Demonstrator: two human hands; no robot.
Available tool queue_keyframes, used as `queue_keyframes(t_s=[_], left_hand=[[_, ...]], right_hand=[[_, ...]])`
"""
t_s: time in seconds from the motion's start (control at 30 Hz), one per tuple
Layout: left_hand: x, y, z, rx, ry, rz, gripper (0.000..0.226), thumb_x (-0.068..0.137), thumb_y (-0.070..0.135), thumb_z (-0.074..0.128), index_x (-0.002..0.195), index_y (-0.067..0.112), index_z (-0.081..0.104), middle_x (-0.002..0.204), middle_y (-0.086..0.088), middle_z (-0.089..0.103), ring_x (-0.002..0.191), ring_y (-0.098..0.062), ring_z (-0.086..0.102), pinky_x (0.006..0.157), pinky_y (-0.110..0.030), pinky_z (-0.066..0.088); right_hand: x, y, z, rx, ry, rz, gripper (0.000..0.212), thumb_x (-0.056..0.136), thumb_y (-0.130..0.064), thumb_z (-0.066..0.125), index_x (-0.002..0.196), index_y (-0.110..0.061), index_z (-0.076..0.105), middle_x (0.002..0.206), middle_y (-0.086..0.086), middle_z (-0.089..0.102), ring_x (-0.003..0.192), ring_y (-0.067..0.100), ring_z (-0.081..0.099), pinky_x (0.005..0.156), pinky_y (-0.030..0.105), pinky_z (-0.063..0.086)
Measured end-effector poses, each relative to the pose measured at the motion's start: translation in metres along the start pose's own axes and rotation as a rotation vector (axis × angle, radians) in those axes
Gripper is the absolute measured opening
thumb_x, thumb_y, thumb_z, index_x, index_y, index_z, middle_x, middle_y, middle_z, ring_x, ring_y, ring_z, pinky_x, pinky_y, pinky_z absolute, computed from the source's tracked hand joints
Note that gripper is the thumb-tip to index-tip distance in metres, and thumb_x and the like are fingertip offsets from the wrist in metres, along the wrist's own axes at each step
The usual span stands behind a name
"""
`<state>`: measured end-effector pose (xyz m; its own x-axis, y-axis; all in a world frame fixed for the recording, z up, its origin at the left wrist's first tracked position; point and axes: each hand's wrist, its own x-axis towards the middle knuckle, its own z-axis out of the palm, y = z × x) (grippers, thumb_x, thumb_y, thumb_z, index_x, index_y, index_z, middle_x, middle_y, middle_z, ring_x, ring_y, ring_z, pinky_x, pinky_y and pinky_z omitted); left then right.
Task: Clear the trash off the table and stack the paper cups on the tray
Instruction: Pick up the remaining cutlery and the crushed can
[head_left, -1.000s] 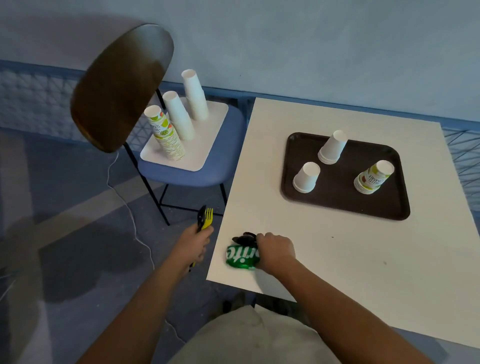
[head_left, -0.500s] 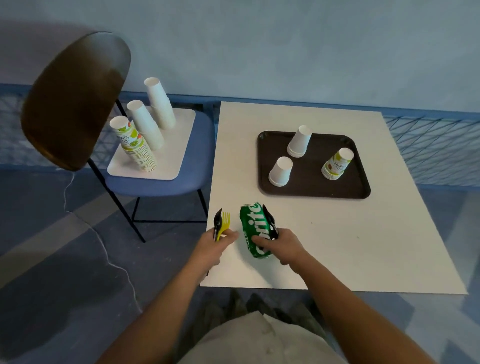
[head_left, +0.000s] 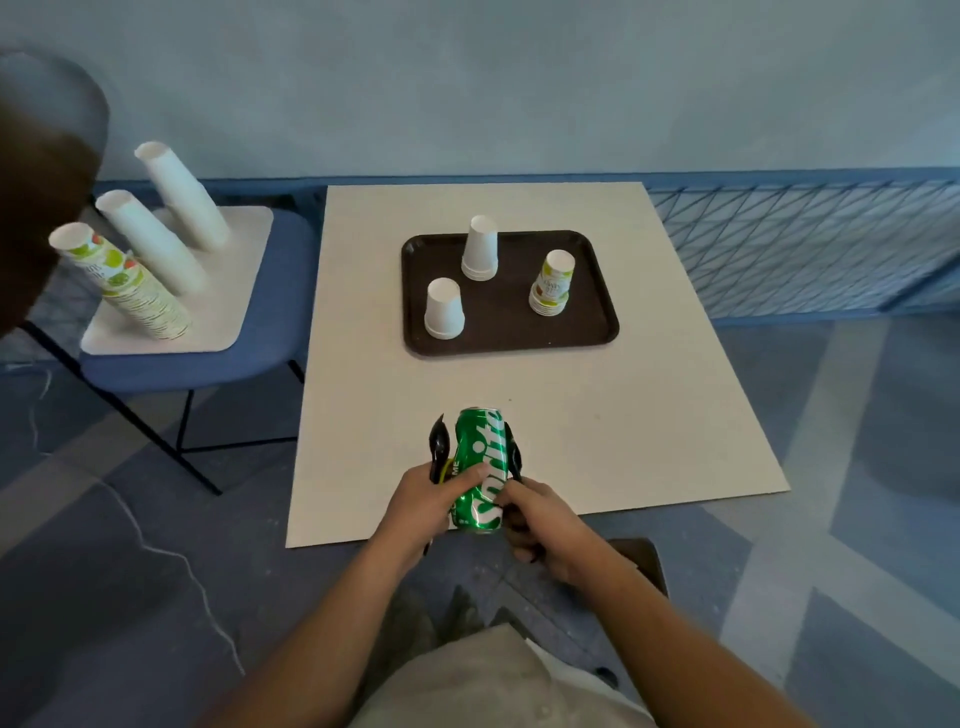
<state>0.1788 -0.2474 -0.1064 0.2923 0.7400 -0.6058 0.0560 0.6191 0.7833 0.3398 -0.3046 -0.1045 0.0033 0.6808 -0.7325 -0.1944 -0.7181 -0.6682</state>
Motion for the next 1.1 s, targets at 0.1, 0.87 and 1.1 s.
queue_keyframes(t_s=[0.1,0.87,1.1], left_hand=[[-0.013,-0.02,0.051,-0.112,0.012,-0.01,0.037,0.085,0.029,0.084,0.115,0.009,0.076,0.104,-0.01,0.081,0.096,-0.026,0.078,0.077,-0.035,0.064],[-0.066,-0.123,0.259,0.139,-0.078,-0.103,0.035,0.092,0.031,0.078,0.121,0.012,0.072,0.105,-0.005,0.081,0.093,-0.018,0.079,0.075,-0.031,0.063],[-0.048,-0.145,0.28,0.241,0.015,-0.129,0.032,0.091,0.043,0.078,0.111,0.018,0.076,0.102,-0.004,0.082,0.094,-0.022,0.079,0.094,-0.047,0.062]], right_hand=[[-0.02,0.019,-0.052,0.083,-0.05,0.02,0.014,0.088,-0.021,0.048,0.075,-0.021,0.042,0.062,-0.002,0.029,0.053,0.014,0.018,0.051,0.032,0.013],[-0.136,0.146,-0.311,-0.266,0.243,0.152,0.023,0.102,-0.026,0.04,0.105,-0.01,0.057,0.065,0.001,0.038,0.046,0.012,0.033,0.042,0.022,0.026],[-0.113,0.163,-0.336,-0.292,0.304,0.221,0.02,0.098,-0.007,0.04,0.099,-0.001,0.059,0.071,0.011,0.046,0.043,0.015,0.04,0.042,0.026,0.035]])
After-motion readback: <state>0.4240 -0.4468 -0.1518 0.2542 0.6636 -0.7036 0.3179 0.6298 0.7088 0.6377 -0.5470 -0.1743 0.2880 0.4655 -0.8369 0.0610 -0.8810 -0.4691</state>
